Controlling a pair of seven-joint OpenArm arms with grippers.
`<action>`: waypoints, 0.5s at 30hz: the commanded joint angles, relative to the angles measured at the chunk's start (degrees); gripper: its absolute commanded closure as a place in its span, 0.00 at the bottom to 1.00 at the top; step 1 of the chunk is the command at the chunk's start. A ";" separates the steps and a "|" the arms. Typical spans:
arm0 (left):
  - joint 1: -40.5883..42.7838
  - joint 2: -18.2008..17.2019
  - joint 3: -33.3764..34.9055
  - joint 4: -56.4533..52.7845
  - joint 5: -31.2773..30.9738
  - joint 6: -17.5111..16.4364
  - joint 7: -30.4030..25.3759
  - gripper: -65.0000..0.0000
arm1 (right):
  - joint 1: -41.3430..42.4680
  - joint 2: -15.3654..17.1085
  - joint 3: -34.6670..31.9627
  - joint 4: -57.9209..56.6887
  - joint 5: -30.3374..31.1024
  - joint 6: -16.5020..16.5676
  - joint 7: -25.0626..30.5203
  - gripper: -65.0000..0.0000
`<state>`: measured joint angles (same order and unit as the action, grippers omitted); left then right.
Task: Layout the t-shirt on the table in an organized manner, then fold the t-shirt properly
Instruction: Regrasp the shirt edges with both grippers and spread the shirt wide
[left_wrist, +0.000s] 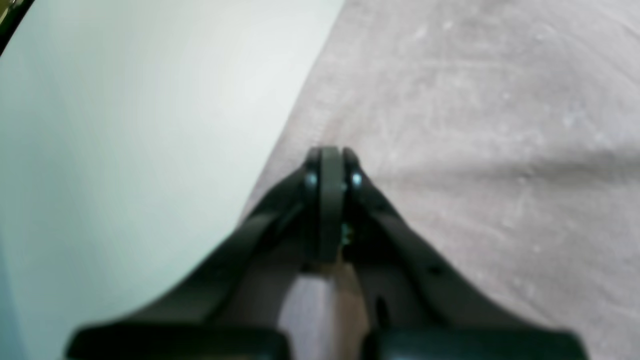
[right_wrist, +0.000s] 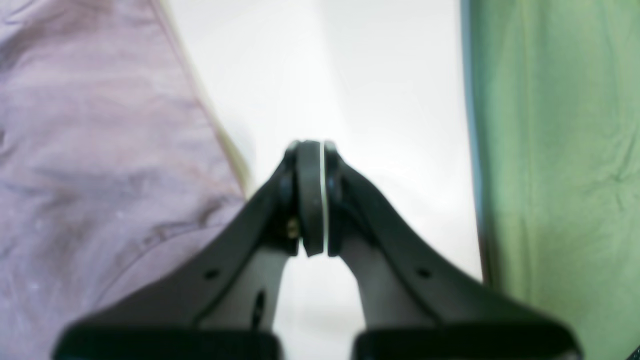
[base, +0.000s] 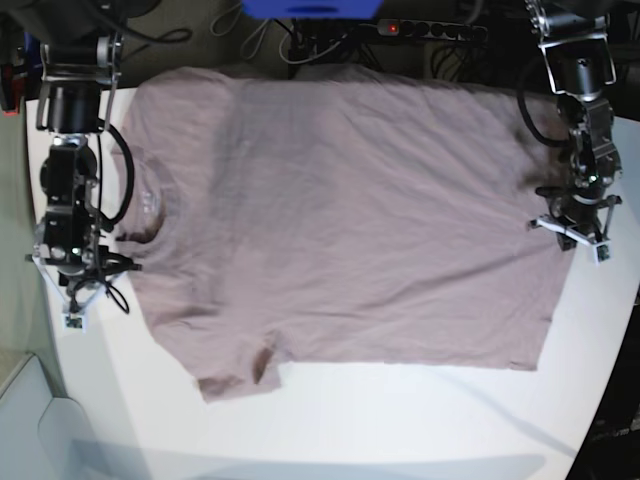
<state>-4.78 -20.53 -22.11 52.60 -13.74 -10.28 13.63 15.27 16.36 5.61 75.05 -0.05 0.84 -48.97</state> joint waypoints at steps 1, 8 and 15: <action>1.22 -0.61 -0.44 -1.13 2.18 1.62 6.90 1.00 | 0.43 0.91 0.24 1.48 -0.34 0.26 0.75 1.00; 0.95 -2.19 -0.97 3.71 2.18 1.62 7.34 1.00 | -3.97 0.83 3.14 3.77 -0.34 0.26 0.84 1.00; 2.53 -2.01 -0.88 13.29 2.18 1.62 7.60 1.00 | -6.34 0.83 4.72 3.94 -0.34 0.26 0.84 1.00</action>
<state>-1.19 -21.43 -22.72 64.73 -11.35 -8.80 22.48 7.68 16.23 10.07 78.00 -0.14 0.84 -49.04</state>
